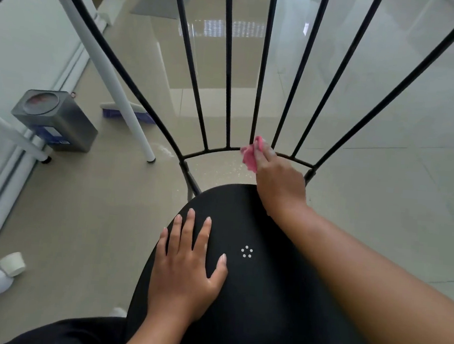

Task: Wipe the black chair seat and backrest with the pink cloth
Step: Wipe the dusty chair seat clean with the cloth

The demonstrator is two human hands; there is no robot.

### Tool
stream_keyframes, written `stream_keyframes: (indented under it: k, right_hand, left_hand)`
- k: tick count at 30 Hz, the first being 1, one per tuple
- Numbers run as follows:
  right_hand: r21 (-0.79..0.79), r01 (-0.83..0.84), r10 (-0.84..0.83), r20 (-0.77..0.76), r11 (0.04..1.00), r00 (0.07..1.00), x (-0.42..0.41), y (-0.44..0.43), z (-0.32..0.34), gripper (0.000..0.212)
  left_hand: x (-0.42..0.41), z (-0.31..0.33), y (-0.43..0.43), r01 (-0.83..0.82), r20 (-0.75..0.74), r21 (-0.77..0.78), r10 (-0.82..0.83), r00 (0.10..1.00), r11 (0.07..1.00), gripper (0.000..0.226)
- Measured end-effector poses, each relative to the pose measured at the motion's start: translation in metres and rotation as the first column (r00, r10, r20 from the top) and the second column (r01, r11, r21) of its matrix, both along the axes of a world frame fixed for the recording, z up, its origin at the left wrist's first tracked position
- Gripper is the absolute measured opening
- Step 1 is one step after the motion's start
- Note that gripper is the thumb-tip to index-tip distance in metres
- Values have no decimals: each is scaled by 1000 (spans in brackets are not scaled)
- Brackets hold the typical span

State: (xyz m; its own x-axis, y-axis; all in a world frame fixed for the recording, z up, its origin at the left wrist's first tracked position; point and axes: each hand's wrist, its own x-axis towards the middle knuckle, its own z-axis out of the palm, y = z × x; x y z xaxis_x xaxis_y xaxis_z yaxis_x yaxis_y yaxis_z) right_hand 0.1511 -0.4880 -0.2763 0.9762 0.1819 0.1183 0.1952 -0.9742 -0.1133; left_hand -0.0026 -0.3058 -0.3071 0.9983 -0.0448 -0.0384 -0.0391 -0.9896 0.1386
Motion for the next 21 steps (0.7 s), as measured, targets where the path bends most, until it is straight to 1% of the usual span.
stream_keyframes:
  k: [2, 3, 4, 5, 7, 8, 9, 11, 12, 13, 14, 16, 17, 18, 19, 20, 21]
  right_hand:
    - [-159, -133, 125, -55, 978, 991, -3, -16, 4, 57]
    - [-180, -146, 133, -83, 973, 988, -3, -21, 8, 55]
    - [-153, -136, 126, -71, 979, 989, -2, -23, 12, 52]
    - [-100, -114, 114, -13, 988, 993, -2, -22, 15, 50]
    - [44, -68, 60, 168, 997, 984, -1, -13, 15, 48]
    - [86, -43, 22, 234, 995, 972, 2, -8, 16, 48]
    - [83, -14, -5, 224, 996, 974, 6, -2, 18, 49]
    - [2, 54, -54, 65, 999, 996, 13, 8, 17, 52]
    - [-36, 83, -82, 15, 996, 997, 14, 12, 16, 53]
    - [-57, 91, -91, 0, 994, 996, 13, 15, 17, 54]
    - [-61, 74, -74, -3, 995, 997, 10, 14, 17, 57]
    - [-58, -11, 9, -49, 998, 999, -4, 2, 10, 62]
    - [-20, -36, 34, -76, 999, 997, -12, -9, 8, 61]
    - [42, -24, 27, -76, 999, 997, -19, -22, 9, 58]
    - [111, 10, -7, -30, 994, 1000, -24, -34, 12, 54]
    - [185, 32, -45, 64, 982, 997, -26, -44, 15, 50]
    - [222, 32, -70, 165, 975, 984, -25, -48, 17, 48]
  left_hand:
    - [0, 1, -1, 3, -3, -5, -3, 1000, 1000, 71]
    - [0, 1, -1, 1, -3, -6, -1, 1000, 1000, 71]
    - [0, 0, 0, 0, -3, -6, 0, 1000, 1000, 71]
    - [0, 0, 0, -1, -2, -2, 1, 1000, 1000, 71]
    - [-1, 0, 0, -2, -2, 0, 2, 1000, 1000, 71]
    - [0, 0, 0, -4, -2, -1, 4, 1000, 1000, 71]
    - [0, 0, 0, -5, -1, -1, 5, 1000, 1000, 71]
    - [0, 0, 0, -4, -4, 2, 4, 1000, 1000, 71]
    - [0, 0, 0, -4, -8, 3, 4, 1000, 1000, 71]
    - [0, 0, 1, -7, -10, 3, 7, 1000, 1000, 71]
    - [0, 1, 1, -11, -11, 2, 11, 1000, 1000, 71]
    - [0, 2, 0, -8, -17, 1, 8, 1000, 1000, 71]
    - [0, 3, 0, -4, -15, 0, 4, 1000, 1000, 71]
    - [0, 3, 0, -2, -10, 0, 2, 1000, 1000, 70]
    - [1, 1, 0, -3, -3, 4, 3, 1000, 1000, 70]
    - [0, 0, 0, -5, 1, 9, 5, 1000, 1000, 70]
    - [0, -1, 1, -5, 2, 14, 5, 1000, 1000, 70]
